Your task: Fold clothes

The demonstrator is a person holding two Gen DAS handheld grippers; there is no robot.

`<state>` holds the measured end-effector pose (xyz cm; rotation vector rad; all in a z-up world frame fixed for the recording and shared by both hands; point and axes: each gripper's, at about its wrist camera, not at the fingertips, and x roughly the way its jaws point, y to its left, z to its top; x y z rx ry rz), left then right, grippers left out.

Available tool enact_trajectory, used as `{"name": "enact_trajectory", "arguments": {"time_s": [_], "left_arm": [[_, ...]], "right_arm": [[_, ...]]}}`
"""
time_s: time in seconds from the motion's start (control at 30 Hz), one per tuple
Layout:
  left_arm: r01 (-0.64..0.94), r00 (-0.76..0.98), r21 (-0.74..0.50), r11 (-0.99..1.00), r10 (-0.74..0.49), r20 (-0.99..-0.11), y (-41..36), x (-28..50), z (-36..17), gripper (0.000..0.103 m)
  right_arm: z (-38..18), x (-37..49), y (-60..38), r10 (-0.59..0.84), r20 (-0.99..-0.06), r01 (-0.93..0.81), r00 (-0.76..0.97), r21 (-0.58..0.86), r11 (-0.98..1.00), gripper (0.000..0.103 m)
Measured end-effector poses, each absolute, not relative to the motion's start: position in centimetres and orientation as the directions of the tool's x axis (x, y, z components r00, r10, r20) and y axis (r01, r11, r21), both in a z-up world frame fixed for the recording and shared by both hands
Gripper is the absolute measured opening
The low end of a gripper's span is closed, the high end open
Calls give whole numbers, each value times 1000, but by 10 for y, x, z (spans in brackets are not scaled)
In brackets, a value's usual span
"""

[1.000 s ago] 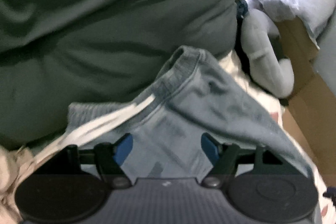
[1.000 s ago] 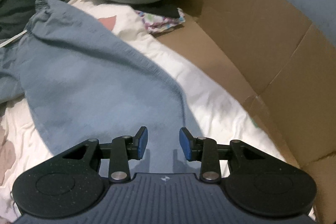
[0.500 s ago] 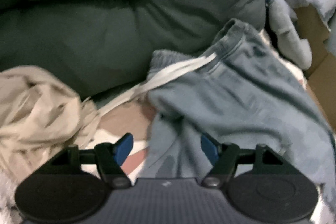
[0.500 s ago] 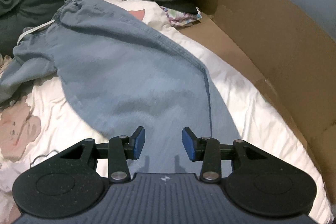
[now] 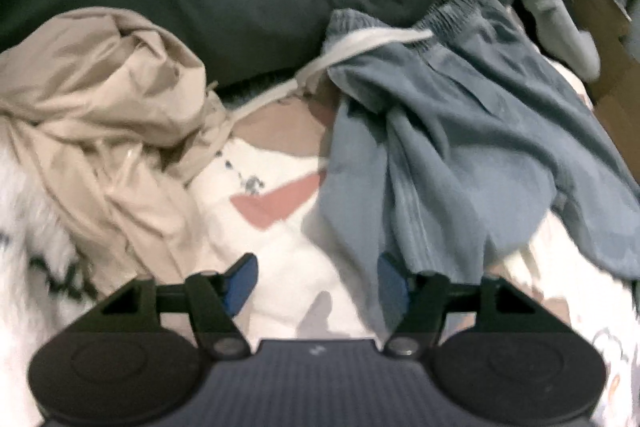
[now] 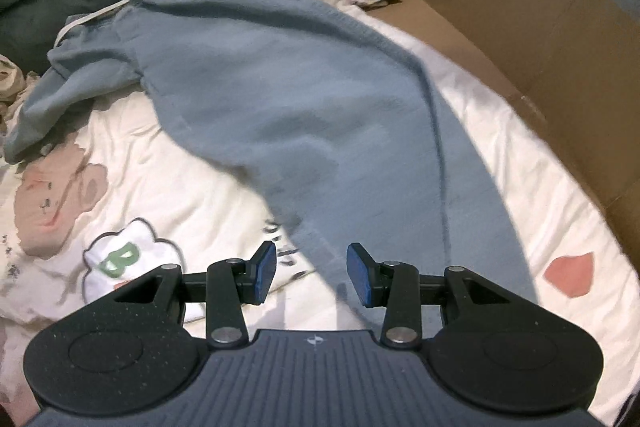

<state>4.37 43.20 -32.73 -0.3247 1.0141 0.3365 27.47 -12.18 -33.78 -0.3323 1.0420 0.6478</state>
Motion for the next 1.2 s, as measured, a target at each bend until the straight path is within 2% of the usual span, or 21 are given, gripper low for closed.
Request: {"name": "enact_trajectory", "arguments": {"time_s": [0.23,0.57,0.63,0.67,0.7,0.73,0.77,0.9,1.2], "left_arm": [[-334,538,-116,935,88,-839,390,23,-335,70],[-243,570,-80,967,75,-818,354,33,-363,67],[-239,570,-61,969,89,-817,352,36,-366,57],[-237,567,-56,970,91,-818,352,38,-369,49],[-234,563,-57,971,88,-821,353,40,-371,33],[-230,561,-60,971,82,-824,354,41,-372,22],[-226,565,-55,973,84,-821,355,43,-370,16],[-206,621,7,979,136,-772,358,46,-348,11],[-205,677,-7,979,137,-723,380,67,-309,11]], "right_arm": [[-351,256,-87,408,-864,-680,295,111,725,46],[-382,245,-1,572,-794,-662,209,315,680,46],[-388,241,11,589,-784,-653,197,343,675,46],[-391,240,18,599,-778,-648,189,359,672,46],[-394,238,24,612,-771,-642,179,380,667,46],[-396,236,30,622,-763,-636,173,396,662,46],[-398,234,36,638,-753,-621,164,423,659,46],[-406,226,62,697,-706,-564,124,528,635,46],[-422,203,149,774,-633,-549,-8,649,526,46]]}}
